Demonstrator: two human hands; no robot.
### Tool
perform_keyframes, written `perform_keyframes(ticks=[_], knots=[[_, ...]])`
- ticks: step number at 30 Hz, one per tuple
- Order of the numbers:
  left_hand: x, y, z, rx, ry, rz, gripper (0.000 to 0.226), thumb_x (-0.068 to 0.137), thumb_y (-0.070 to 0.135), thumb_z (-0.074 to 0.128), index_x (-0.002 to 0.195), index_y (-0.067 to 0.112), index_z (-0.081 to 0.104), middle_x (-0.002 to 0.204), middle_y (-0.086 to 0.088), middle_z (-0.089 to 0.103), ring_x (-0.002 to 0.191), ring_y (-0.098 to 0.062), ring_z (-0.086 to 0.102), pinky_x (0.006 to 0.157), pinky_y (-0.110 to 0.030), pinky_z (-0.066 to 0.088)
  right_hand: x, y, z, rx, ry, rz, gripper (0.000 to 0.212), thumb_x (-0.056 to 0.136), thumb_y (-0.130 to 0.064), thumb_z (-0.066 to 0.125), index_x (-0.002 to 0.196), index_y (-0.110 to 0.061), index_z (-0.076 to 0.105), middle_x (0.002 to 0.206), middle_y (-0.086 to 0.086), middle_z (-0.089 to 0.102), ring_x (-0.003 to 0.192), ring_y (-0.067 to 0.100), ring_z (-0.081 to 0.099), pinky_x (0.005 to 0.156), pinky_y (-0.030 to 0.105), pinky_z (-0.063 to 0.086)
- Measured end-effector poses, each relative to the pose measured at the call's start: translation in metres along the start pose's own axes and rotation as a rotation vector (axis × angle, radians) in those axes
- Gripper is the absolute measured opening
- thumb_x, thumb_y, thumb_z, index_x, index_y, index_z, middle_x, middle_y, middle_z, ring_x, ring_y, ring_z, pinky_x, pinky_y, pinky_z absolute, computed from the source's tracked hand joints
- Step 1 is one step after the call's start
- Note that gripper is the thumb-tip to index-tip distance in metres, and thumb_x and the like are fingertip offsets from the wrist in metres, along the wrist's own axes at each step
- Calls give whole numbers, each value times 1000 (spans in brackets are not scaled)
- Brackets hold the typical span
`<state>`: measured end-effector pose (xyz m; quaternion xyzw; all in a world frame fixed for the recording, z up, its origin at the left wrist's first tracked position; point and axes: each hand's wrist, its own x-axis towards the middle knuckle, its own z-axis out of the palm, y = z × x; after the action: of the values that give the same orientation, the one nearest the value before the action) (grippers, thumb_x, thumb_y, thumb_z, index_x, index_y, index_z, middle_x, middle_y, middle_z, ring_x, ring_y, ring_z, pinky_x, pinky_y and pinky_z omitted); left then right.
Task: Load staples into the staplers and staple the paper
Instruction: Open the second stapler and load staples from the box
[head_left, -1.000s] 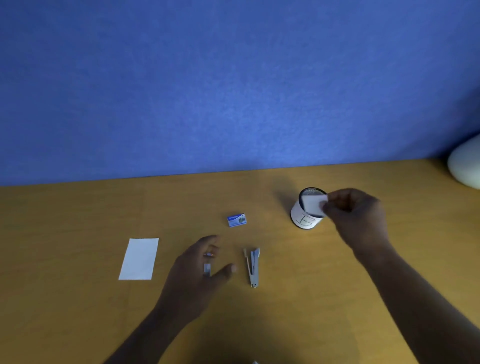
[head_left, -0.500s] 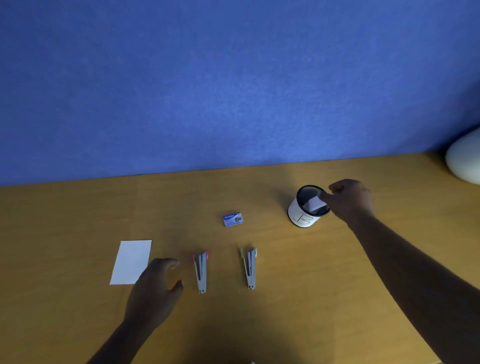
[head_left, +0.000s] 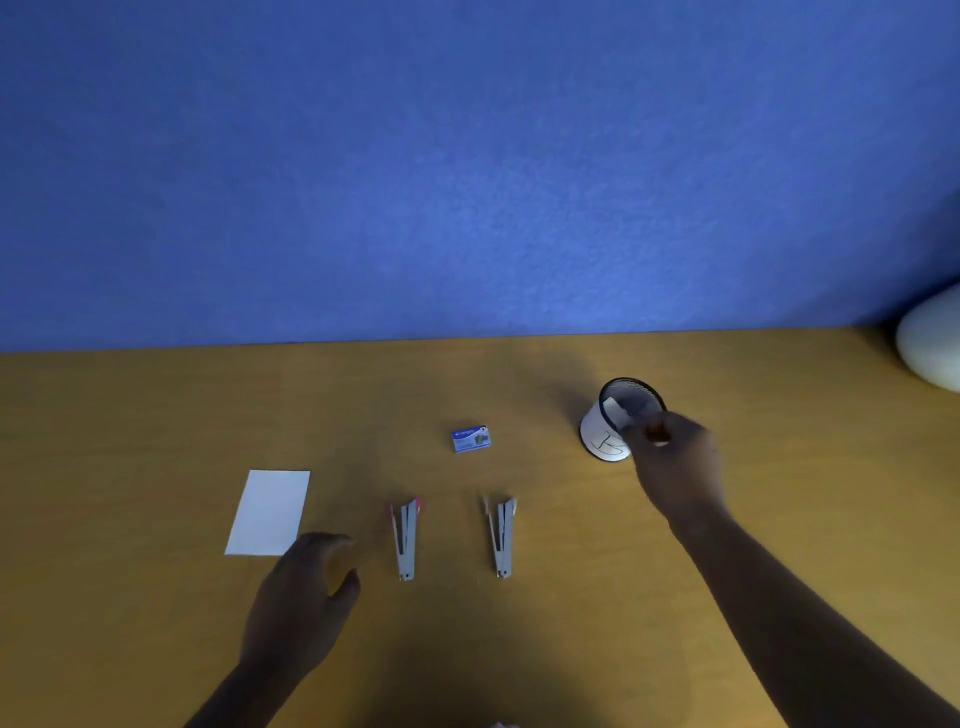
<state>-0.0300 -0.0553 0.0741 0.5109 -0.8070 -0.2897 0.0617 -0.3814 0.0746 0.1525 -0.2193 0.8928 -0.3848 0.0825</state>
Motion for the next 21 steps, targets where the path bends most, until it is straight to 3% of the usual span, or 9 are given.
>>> perform_keyframes(ticks=[2, 4, 7, 11, 16, 21], knots=[[-6, -2, 3, 18, 6, 12, 41, 80, 23, 78, 118, 17, 67, 120, 1, 65, 89, -22, 67, 83, -33, 51, -25, 2, 14, -9, -130, -46, 23, 84, -27, 73, 62, -25, 65, 64, -15, 67, 62, -8, 60, 52, 18, 38], [-11, -4, 7, 33, 22, 18, 42, 80, 23, 78, 119, 15, 67, 119, 0, 65, 95, -23, 67, 86, -35, 52, -49, 10, 30, -45, -259, -90, 22, 84, -25, 73, 65, -29, 64, 68, -15, 69, 63, -7, 61, 53, 17, 40], [-18, -8, 12, 25, 42, 14, 41, 78, 21, 79, 116, 13, 68, 117, -2, 66, 105, -25, 65, 90, -37, 52, -85, 27, 50, -157, -403, -122, 8, 83, -26, 72, 88, -31, 68, 96, -14, 71, 79, -2, 63, 63, 17, 47], [-28, -16, 20, 81, 72, 37, 42, 78, 24, 78, 118, 14, 67, 121, -2, 65, 113, -26, 63, 94, -40, 49, -119, 53, 64, -327, -421, -246, 39, 80, -24, 75, 117, -22, 65, 124, -6, 64, 113, 18, 59, 90, 28, 49], [-38, -32, 27, 136, 37, -9, 57, 88, 41, 67, 137, 16, 55, 149, -1, 47, 139, -20, 41, 112, -38, 34, -130, 62, 69, -402, -448, -217, 42, 78, -23, 73, 119, -15, 65, 121, 2, 66, 110, 25, 59, 90, 36, 53], [-39, -36, 28, 166, -66, 13, 68, 90, 48, 61, 149, 20, 40, 162, 3, 26, 151, -15, 16, 120, -34, 18, -125, 51, 81, -246, -412, -92, 36, 79, -15, 72, 115, -9, 68, 111, 8, 69, 96, 26, 65, 79, 29, 52]])
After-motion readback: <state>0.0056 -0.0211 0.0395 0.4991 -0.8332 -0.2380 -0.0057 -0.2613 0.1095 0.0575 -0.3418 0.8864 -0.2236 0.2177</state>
